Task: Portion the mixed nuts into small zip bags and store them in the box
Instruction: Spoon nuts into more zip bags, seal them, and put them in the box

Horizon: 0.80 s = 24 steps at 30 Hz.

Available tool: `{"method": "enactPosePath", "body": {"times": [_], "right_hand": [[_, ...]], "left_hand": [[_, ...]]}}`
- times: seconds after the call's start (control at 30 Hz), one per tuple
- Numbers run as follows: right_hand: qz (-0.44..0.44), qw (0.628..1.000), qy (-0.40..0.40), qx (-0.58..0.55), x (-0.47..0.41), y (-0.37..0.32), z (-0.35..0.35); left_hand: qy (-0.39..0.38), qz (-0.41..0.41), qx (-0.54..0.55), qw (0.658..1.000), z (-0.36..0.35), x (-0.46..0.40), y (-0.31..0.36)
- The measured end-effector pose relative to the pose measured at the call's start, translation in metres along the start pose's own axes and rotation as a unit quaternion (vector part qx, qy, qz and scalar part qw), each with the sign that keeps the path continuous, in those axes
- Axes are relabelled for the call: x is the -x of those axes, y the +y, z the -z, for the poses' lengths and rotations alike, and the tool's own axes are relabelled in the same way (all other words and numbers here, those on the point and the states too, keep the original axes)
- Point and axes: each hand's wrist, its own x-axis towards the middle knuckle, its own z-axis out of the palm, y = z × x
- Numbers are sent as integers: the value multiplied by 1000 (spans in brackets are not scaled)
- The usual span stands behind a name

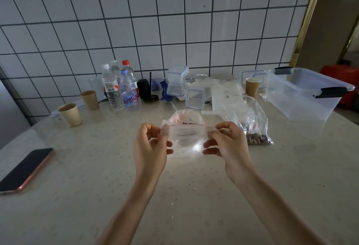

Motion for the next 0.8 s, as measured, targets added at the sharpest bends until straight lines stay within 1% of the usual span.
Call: {"method": "enactPosePath", "body": {"times": [0.13,0.27,0.4,0.5,0.6,0.67,0.73,0.8], "right_hand": [[8,999,30,30,-2,2,6],[-10,999,33,36,0,2,9],[-63,998,4,-18,1,0,12],[-114,989,-29,-86,0,2,14],[-159,967,-60,-190,-2,1,15],[-174,950,-83,-245,-3,0,14],[-177,947,-104,-248,-3,-1,13],[-176,950,-117,-228,-3,-1,12]], "left_hand": [[-36,93,79,992,3,1,1],[-73,170,176,967,6,1,4],[-118,235,236,936,10,0,6],[-162,278,307,896,13,-2,8],[-195,313,351,861,14,-3,7],[-197,333,375,842,13,-2,6],[-192,348,391,830,12,-1,6],[-193,352,386,831,10,0,6]]}}
